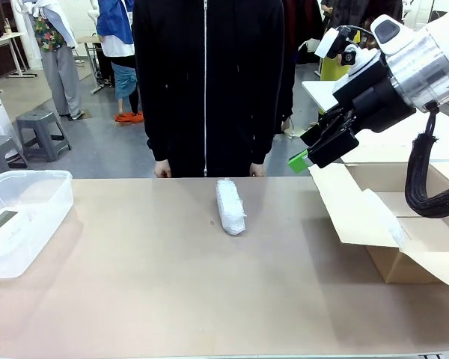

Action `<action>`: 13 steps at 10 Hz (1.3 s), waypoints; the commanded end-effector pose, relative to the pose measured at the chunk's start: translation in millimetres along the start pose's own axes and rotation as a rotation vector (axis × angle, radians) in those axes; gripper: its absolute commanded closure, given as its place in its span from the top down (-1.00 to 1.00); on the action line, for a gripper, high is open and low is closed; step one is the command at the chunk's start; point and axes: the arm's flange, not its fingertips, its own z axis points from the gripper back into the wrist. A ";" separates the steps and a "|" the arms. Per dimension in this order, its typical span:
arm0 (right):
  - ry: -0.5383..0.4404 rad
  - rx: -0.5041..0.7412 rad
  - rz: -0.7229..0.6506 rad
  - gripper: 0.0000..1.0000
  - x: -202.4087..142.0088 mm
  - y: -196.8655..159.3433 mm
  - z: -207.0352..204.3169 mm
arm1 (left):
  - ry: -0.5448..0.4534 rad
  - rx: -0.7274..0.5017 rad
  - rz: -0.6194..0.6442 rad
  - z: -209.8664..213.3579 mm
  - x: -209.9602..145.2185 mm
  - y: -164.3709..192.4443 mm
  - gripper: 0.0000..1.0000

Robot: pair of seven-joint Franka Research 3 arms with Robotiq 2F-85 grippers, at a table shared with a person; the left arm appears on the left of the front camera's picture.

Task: Separate and place wrapped and unwrapped clocks.
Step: If the picked Digital clock is wrapped, place it in the Package Box ; if not, place it in the Organizing box, then pick up the Digital clock indicated by the person.

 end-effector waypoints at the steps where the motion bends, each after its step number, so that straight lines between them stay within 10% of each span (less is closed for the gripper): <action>1: 0.004 0.011 0.006 1.00 -0.8 -0.4 -0.6 | -0.006 0.007 -0.005 -1.8 -3.2 2.3 1.00; 9: 0.004 0.011 0.006 1.00 -0.8 -0.4 -0.6 | 0.001 0.000 0.000 -0.3 -0.1 0.0 1.00; 13: 0.004 0.011 0.006 1.00 -0.8 -0.4 -0.6 | -0.109 -0.383 -0.305 7.7 -3.6 -56.6 1.00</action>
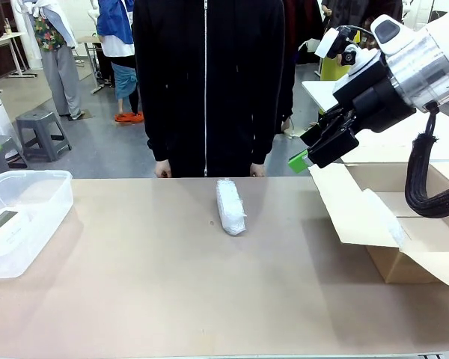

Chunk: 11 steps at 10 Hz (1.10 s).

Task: Separate and place wrapped and unwrapped clocks.
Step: Pick up the Digital clock indicated by the person.

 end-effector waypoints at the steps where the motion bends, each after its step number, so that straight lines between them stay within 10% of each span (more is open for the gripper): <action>1: 0.004 0.011 0.006 1.00 -0.8 -0.4 -0.6 | -0.015 -0.297 -0.185 -4.4 -22.9 -15.7 1.00; 3: 0.004 0.011 0.006 1.00 -0.8 -0.4 -0.6 | -0.093 -0.541 -0.317 -9.3 -42.6 -28.5 1.00; 8: 0.004 0.011 0.006 1.00 -0.8 -0.4 -0.6 | -0.391 -0.449 -0.646 -13.8 -64.3 -65.7 1.00; 11: 0.004 0.011 0.006 1.00 -0.8 -0.4 -0.6 | -0.355 -0.417 -0.635 -16.8 -58.2 -70.6 1.00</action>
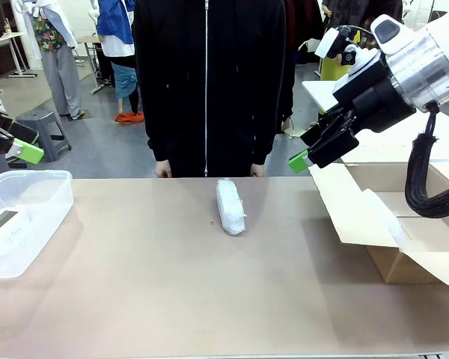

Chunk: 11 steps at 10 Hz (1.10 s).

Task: Separate and place wrapped and unwrapped clocks.
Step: Pick up the Digital clock indicated by the person.

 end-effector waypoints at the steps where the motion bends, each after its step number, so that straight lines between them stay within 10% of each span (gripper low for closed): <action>1: 0.004 0.011 0.006 1.00 -0.8 -0.4 -0.6 | -0.005 0.027 0.051 -22.7 -15.5 -4.8 1.00; 11: 0.004 0.011 0.006 1.00 -0.8 -0.4 -0.6 | 0.004 0.008 0.012 -3.8 0.8 2.7 1.00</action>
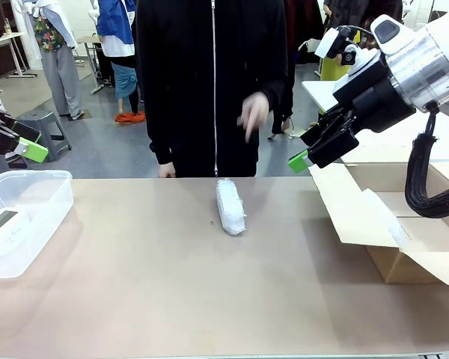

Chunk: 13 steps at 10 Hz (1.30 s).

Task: Separate and place wrapped and unwrapped clocks.
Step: Pick up the Digital clock indicated by the person.

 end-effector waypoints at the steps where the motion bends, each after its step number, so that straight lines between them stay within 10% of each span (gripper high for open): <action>1: 0.004 0.011 0.006 1.00 -0.8 -0.5 -0.6 | 0.004 -0.009 -0.013 -0.4 -0.7 -0.7 1.00; 13: 0.004 0.011 0.006 1.00 -0.8 -0.5 -0.6 | 0.004 -0.009 -0.013 -0.4 -0.7 -0.7 1.00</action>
